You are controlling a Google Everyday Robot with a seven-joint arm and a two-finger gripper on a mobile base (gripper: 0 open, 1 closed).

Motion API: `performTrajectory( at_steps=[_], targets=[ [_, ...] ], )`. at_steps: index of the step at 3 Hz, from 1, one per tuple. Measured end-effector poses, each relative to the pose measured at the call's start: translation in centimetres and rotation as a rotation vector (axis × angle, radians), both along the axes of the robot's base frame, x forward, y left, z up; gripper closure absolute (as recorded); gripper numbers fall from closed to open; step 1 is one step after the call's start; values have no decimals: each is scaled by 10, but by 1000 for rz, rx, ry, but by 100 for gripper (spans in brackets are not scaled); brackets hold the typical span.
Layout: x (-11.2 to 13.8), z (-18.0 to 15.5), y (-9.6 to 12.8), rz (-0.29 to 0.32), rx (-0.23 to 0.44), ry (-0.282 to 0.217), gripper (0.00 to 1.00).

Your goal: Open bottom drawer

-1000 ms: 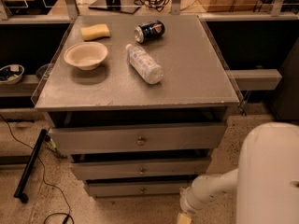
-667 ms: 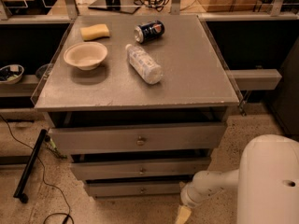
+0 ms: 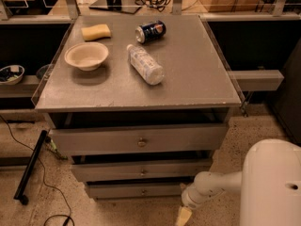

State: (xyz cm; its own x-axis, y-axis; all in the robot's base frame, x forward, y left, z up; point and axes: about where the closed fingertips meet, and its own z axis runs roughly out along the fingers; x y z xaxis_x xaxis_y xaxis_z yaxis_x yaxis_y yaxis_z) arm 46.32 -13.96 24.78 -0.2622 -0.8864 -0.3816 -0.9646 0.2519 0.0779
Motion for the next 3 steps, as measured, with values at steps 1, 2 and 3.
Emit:
performTrajectory(
  at_steps=[1,2,3],
  targets=[
    [14,-12,13,19,46,0,0],
    [39,-22,28,51,89,-18,0],
    [38,-23,28,51,89,-16,0]
  ],
)
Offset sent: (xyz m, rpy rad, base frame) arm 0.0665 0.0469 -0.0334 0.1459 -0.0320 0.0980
